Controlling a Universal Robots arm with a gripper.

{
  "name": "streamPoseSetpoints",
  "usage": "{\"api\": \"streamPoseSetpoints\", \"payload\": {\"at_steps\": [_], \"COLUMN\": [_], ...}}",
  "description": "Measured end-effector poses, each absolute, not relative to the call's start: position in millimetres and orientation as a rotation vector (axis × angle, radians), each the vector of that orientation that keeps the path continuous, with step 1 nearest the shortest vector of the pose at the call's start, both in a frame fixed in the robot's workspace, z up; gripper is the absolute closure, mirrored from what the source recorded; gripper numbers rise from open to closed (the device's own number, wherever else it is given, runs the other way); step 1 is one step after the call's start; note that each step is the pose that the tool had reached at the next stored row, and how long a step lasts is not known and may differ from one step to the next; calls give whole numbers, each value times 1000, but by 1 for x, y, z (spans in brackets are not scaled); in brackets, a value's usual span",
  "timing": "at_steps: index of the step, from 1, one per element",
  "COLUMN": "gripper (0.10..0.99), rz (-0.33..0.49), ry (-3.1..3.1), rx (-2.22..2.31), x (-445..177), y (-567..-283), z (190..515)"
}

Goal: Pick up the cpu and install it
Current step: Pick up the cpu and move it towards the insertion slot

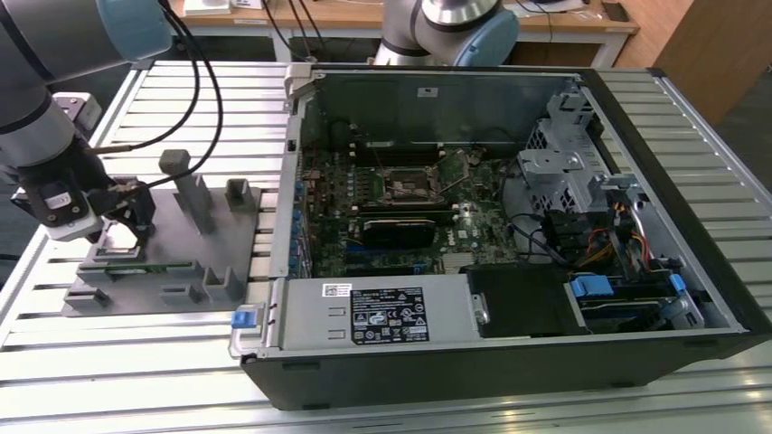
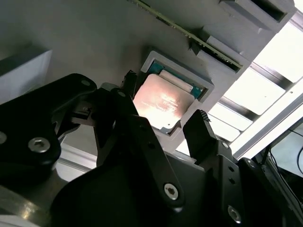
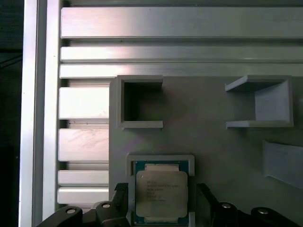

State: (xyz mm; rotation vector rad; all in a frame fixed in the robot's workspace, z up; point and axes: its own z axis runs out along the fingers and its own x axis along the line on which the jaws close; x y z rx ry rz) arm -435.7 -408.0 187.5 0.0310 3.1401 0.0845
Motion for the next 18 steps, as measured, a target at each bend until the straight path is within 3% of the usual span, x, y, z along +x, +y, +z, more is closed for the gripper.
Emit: {"api": "streamPoseSetpoints", "payload": {"at_steps": [5,6,11,12,18], "gripper": [420,486,502,557,557], "rz": [84,84,84,84,85], "ry": [3140,3140,3140,3140,3140], "rx": [31,31,31,31,31], "x": [-436,-436,-436,-436,-436], "y": [-408,-408,-408,-408,-408], "z": [186,186,186,186,186]}}
